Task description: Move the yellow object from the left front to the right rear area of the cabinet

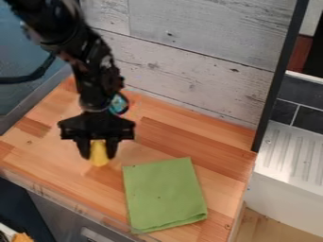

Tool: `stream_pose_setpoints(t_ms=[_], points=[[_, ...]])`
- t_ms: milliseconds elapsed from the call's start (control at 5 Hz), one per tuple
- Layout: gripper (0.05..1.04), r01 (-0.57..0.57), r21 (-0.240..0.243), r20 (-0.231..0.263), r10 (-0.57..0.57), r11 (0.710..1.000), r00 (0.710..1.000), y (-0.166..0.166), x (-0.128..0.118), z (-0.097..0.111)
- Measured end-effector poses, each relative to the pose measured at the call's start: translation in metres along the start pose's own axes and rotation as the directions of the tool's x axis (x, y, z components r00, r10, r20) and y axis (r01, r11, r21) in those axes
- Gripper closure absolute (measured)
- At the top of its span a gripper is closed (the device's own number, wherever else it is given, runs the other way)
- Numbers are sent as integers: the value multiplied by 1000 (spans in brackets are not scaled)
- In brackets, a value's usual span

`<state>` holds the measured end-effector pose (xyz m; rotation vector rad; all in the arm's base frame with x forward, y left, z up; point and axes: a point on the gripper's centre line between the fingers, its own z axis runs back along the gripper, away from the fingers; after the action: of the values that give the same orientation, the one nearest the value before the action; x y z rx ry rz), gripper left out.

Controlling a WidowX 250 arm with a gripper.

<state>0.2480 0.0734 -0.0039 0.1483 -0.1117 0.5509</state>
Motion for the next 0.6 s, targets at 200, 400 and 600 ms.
stream_pose_setpoints(t_ms=[200, 400, 600], points=[[586, 26, -37, 11, -26, 999, 1000, -20, 14, 13], [586, 60, -75, 23, -58, 995, 998, -43, 25, 28], [586, 97, -140, 16, -95, 985, 995, -68, 34, 38]])
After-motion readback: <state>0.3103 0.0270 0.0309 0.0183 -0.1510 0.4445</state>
